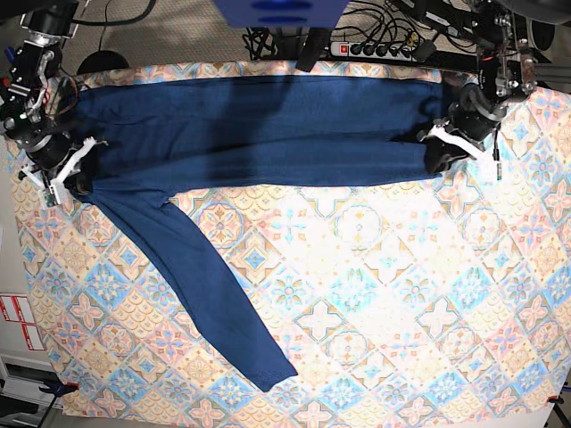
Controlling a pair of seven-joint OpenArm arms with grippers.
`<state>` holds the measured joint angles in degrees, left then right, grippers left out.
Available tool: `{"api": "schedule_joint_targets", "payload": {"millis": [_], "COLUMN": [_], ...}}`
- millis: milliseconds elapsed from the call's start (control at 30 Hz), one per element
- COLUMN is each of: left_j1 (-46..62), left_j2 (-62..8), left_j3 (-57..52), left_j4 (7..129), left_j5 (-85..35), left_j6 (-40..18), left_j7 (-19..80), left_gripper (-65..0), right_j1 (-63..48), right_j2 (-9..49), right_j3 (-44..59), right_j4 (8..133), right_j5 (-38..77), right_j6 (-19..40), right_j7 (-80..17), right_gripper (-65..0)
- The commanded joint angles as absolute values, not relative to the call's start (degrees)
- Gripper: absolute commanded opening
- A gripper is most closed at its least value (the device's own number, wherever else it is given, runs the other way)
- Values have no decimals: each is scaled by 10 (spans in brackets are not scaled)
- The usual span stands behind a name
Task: Fold the T-shirt properly
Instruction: 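Fold the held side edges toward the collar with both grippers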
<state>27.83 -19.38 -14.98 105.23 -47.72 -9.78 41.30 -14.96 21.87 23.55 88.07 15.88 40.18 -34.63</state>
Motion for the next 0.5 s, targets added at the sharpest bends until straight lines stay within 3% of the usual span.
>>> {"api": "schedule_joint_targets", "payload": {"millis": [0,467], "left_j1": [278,276], "left_j2": [-199,-234], "left_j3": [-152,-149], "left_j4": [1062,1023], "left_j5": [-480,-478], "left_j6": [-102,-102], "left_j7": [402,429], "left_gripper": [-650,-650], "right_j1": [-153,-187], "right_j2": [230,230], "right_j3": [247,255], "right_j4": [890,891], "right_j5": [167,167], "right_j6": [400,400], "right_j7": [-333,-329], "right_gripper": [-643,-643]}}
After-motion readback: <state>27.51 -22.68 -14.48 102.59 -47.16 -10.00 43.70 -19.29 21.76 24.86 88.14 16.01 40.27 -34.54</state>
